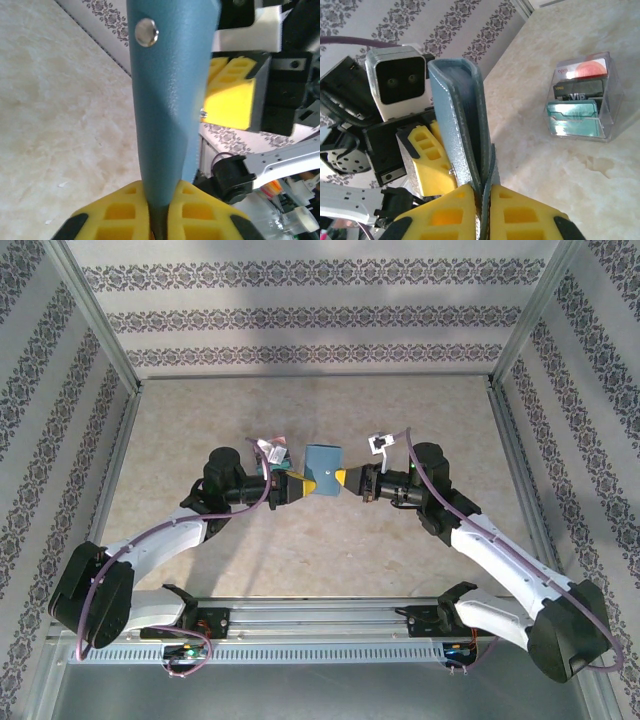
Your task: Take the credit cards out of the card holder
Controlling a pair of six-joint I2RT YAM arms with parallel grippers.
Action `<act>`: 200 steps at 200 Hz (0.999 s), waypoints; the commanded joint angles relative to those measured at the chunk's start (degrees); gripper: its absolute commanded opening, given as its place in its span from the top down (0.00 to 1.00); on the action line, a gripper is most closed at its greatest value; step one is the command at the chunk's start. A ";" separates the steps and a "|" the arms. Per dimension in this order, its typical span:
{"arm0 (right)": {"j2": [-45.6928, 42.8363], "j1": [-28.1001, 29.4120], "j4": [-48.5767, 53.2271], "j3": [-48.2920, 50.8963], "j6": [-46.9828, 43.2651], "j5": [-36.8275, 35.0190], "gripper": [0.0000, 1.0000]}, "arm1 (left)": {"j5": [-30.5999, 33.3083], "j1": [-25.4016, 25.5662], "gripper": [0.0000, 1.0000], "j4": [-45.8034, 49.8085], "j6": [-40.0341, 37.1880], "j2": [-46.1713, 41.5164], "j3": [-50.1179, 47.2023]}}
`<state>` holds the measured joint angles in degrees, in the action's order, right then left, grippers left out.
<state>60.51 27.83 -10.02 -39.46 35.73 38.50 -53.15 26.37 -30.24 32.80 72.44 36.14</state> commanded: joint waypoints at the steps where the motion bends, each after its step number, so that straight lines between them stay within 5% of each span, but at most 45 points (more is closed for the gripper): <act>1: -0.35 0.35 -6.31 1.00 0.75 4.58 0.75 | -1.03 -0.79 1.00 -7.08 3.01 0.75 -1.09; 67: -0.59 -4.36 -12.50 3.74 3.28 7.19 0.68 | -7.77 -2.88 1.00 -19.51 11.27 0.31 -2.04; 200: 4.91 -2.49 -19.85 2.49 6.99 10.96 0.71 | -8.99 -2.90 1.00 -21.62 13.65 2.29 -1.11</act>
<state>64.38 23.97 -26.02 -36.21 42.11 47.64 -60.05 23.92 -46.02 45.32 74.11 34.11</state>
